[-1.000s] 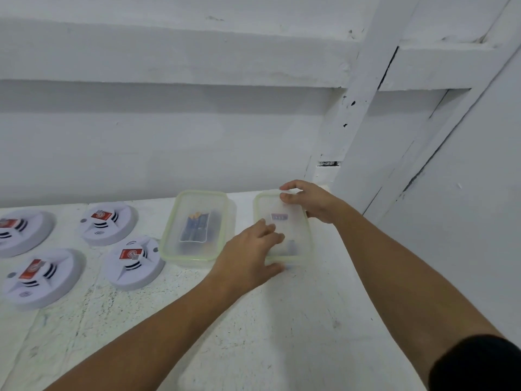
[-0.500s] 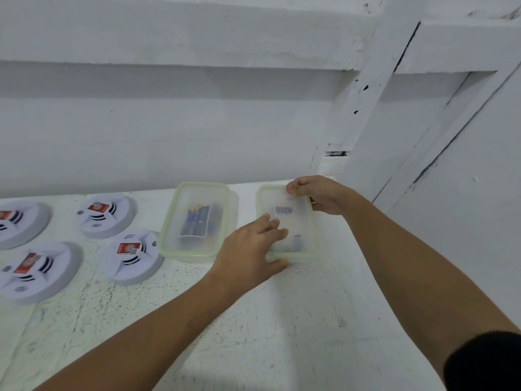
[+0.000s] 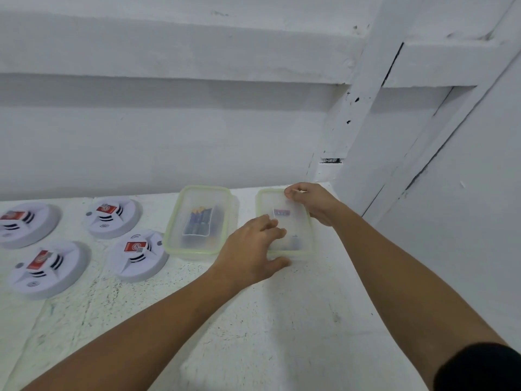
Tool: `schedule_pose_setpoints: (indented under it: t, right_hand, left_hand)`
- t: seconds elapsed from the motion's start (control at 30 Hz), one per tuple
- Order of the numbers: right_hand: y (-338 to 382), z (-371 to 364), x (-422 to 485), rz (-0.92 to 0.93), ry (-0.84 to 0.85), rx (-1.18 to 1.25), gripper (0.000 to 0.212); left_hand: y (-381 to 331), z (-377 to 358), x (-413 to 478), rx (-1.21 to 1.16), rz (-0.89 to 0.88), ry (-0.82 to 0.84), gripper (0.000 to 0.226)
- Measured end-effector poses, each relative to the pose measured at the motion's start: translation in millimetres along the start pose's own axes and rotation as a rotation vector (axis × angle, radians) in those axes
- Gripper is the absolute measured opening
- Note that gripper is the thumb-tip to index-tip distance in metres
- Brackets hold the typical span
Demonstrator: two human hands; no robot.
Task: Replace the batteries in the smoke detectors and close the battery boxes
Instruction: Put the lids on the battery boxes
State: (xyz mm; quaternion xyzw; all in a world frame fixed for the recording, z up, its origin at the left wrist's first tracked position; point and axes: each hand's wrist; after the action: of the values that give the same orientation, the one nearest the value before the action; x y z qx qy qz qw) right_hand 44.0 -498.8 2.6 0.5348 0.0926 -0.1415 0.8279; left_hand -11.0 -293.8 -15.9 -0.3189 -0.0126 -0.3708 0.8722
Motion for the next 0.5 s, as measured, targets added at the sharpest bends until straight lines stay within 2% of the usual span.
schedule_pose_setpoints:
  t: [0.23,0.4,0.5]
  right_hand:
    - [-3,3,2,0.02,0.021,0.003,0.013]
    - [-7,3,6,0.028,0.01,-0.02,0.014]
    - [-7,3,8,0.026,0.012,-0.037,0.012]
  left_hand:
    - [9,-11,-4,0.076,-0.142,-0.123,0.052]
    - [12,-19,-4,0.078,-0.174,-0.172,0.05]
    - [12,-17,-3,0.092,-0.156,-0.144,0.051]
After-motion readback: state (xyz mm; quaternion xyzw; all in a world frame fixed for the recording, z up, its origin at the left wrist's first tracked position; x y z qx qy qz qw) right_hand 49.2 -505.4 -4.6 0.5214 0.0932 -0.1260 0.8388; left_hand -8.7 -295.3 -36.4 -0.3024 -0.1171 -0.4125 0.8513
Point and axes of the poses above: each hand's wrist, its own x-axis towards the middle knuckle, its own z-axis out of the back of the hand, y = z × x, and after that the axes turned 9 degrees about -x, right-handed
